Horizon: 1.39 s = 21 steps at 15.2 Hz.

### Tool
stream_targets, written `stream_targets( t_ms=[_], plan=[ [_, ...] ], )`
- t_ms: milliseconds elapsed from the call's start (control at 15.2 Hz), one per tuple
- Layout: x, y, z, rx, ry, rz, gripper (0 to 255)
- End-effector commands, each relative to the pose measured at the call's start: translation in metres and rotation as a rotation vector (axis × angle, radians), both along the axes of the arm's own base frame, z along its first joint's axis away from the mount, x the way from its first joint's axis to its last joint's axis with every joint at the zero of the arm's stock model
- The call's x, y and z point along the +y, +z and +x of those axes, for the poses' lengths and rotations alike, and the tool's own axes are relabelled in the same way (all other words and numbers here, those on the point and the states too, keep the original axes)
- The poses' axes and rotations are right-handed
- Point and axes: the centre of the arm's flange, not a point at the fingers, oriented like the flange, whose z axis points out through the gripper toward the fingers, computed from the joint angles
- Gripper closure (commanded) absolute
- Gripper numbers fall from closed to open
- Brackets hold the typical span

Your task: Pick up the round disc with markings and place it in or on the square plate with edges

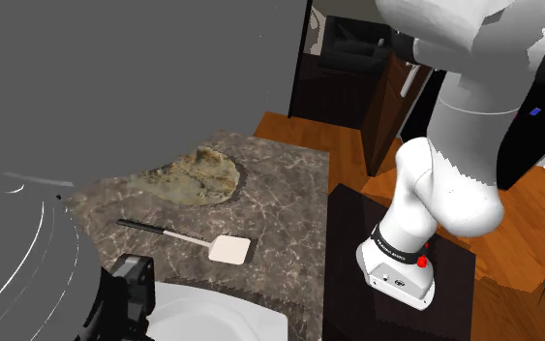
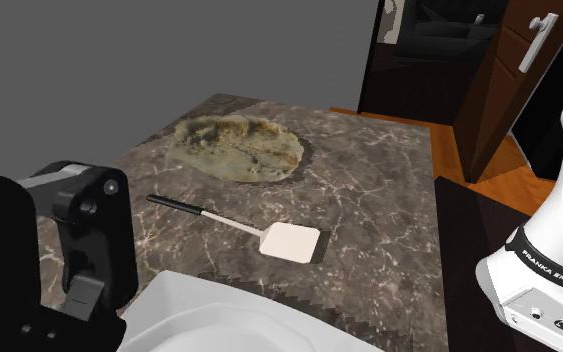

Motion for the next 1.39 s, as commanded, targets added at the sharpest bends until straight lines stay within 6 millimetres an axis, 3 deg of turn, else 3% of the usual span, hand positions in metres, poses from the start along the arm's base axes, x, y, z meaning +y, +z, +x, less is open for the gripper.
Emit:
stream_targets(
  t_ms=[0,1122,1320],
  plan=[
    [0.009,-0.002,-0.016,0.0,-0.002,-0.001,255],
    [0.009,-0.091,-0.016,0.0,-0.002,-0.001,255],
    [0.009,-0.091,-0.016,0.0,-0.002,-0.001,255]
  ],
)
